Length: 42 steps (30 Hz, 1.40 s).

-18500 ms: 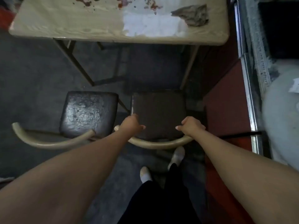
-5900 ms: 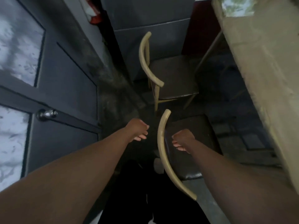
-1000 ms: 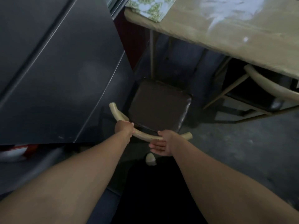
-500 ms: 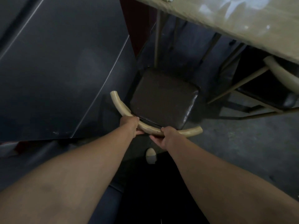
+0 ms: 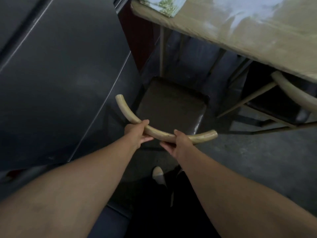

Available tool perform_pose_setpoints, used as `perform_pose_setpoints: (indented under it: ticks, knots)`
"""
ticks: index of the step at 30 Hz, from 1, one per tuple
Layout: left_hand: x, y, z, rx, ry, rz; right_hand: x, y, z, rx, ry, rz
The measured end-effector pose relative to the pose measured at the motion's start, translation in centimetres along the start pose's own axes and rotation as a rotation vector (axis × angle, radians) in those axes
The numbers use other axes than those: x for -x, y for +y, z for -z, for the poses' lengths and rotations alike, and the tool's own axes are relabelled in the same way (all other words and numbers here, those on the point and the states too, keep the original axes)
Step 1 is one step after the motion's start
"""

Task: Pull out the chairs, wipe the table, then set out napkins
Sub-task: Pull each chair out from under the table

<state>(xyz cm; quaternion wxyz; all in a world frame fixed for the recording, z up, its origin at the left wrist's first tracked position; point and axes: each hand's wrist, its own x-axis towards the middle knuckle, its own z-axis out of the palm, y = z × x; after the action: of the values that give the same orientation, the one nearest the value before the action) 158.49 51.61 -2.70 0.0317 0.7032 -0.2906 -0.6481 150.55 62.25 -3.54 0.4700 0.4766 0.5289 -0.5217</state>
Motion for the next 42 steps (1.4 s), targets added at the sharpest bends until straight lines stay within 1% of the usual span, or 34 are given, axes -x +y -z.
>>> perform_pose_setpoints:
  ticks: [2, 5, 11, 14, 20, 25, 30, 33, 37, 42]
  knots:
    - [0.3, 2.0, -1.4, -0.017, -0.03, 0.013, 0.5, -2.2, -0.7, -0.009, -0.016, 0.01]
    - [0.8, 4.4, -3.9, -0.088, -0.002, 0.006, 1.2, -5.3, -1.7, 0.0, 0.011, 0.016]
    - [1.8, 7.5, -8.5, -0.064, 0.013, 0.018, 1.6, -10.6, -2.4, 0.039, 0.046, -0.005]
    - [1.9, 8.7, -10.7, -0.05, 0.031, 0.024, 1.1, -13.0, -2.4, -0.002, 0.012, 0.028]
    - [-0.7, 10.9, -15.4, -0.027, -0.015, 0.021, -0.5, -18.2, -3.3, -0.018, -0.034, 0.098]
    - [-4.0, 14.2, -19.8, -0.024, -0.098, -0.004, -2.8, -23.4, -5.5, -0.11, -0.065, 0.133]
    - [-7.2, 17.6, -24.4, -0.044, -0.123, -0.032, -5.3, -27.7, -7.9, -0.133, -0.079, 0.175]
    - [-8.7, 18.5, -26.1, -0.04, -0.154, -0.052, -6.6, -29.4, -8.5, -0.138, -0.104, 0.206]
    - [-10.1, 19.8, -28.0, -0.046, -0.152, -0.026, -8.0, -31.3, -9.6, -0.097, -0.098, 0.239]
    - [-10.5, 20.4, -28.3, -0.091, -0.187, 0.01, -8.0, -32.0, -9.9, -0.066, -0.087, 0.216]
